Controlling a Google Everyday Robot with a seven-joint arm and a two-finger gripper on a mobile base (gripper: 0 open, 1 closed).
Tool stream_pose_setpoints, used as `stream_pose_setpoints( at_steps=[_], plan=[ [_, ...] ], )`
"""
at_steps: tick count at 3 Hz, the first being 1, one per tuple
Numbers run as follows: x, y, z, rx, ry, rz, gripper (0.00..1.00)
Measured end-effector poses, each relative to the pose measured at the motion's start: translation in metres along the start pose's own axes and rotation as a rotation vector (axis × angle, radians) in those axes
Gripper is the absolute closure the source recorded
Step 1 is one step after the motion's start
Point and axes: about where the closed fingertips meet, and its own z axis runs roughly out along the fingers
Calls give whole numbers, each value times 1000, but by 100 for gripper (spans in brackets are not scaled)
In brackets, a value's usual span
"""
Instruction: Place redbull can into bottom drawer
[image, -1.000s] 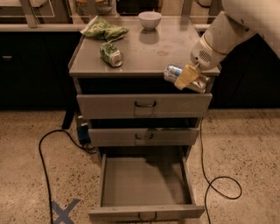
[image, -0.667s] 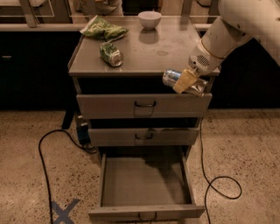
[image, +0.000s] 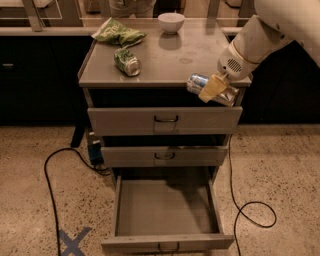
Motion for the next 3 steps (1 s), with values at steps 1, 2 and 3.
stream_pose_setpoints(
  at_steps=[1,2,3],
  plan=[
    [-1,5,19,-46,-70,-21,100],
    [3,22,66,-183,-148,-45,100],
    [16,40,116,-310,-206,-59,100]
  ],
)
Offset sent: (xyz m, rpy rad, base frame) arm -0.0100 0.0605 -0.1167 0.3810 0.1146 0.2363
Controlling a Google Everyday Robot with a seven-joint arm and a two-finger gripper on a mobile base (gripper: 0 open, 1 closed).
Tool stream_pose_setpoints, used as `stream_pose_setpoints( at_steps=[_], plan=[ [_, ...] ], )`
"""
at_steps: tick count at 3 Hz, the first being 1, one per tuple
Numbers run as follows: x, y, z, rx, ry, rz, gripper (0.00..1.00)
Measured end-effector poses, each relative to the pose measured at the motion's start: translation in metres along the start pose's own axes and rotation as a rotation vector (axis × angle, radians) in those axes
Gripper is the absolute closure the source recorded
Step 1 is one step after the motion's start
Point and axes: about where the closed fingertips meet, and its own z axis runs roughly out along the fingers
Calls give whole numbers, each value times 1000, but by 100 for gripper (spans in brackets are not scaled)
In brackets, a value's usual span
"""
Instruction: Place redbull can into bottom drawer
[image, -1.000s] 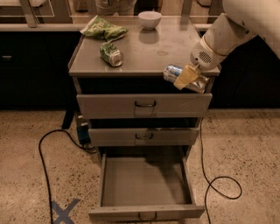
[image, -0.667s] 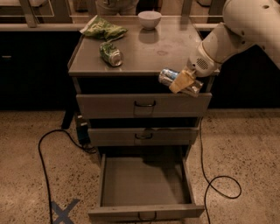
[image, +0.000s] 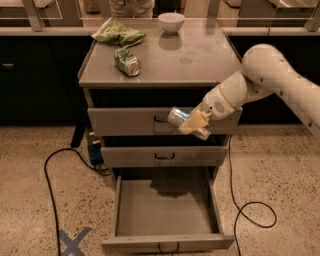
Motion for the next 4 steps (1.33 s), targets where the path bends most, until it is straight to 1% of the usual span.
stream_pose_setpoints(
  at_steps=[1,2,3,4],
  plan=[
    [32,14,39,-103,1,-2,100],
    [62,30,54,-136,23,-26,100],
    [87,40,58,-115,71,-49,100],
    [89,42,61,-120,76,-49,100]
  ],
)
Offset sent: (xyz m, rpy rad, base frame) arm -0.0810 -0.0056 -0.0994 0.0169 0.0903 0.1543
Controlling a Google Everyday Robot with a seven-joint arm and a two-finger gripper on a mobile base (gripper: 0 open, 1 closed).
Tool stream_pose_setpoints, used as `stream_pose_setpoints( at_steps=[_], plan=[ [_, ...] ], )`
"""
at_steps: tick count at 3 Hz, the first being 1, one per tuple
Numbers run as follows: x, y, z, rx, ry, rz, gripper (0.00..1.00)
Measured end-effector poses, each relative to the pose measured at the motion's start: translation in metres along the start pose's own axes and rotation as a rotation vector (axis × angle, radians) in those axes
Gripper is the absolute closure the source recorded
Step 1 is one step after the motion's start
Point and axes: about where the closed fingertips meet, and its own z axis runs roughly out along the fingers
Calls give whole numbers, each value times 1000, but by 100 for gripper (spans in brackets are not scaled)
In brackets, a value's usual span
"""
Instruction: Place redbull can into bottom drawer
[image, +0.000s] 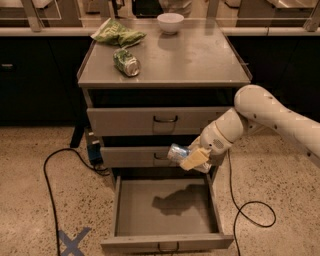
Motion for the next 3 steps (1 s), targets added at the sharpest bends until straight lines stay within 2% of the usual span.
stream_pose_setpoints(
  at_steps=[1,2,3],
  plan=[
    [-5,1,0,-2,2,-12,100],
    [1,-13,24,24,1,-53,100],
    [16,-34,70,104,51,-59,100]
  ],
)
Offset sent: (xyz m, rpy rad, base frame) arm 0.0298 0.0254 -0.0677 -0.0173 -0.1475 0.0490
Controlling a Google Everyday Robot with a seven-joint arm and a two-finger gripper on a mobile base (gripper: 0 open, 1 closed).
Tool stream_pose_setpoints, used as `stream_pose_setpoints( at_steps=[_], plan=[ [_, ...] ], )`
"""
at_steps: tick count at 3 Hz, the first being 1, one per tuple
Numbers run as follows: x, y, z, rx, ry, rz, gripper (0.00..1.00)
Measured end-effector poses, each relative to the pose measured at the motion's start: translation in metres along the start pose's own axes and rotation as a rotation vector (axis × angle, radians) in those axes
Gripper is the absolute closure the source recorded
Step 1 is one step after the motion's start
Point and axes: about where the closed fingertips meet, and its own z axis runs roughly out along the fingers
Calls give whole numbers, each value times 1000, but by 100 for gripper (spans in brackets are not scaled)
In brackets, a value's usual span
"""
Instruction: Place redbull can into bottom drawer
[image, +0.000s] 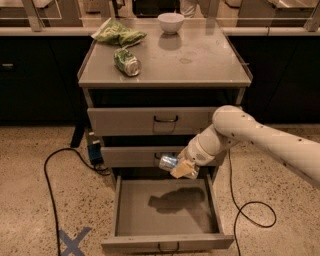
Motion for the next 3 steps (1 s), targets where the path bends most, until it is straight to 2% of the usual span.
stream_pose_setpoints(
  at_steps=[1,2,3],
  plan=[
    [24,-24,52,94,58,65,100],
    [52,-42,81,204,99,161,100],
    [48,-52,82,246,63,226,100]
  ],
)
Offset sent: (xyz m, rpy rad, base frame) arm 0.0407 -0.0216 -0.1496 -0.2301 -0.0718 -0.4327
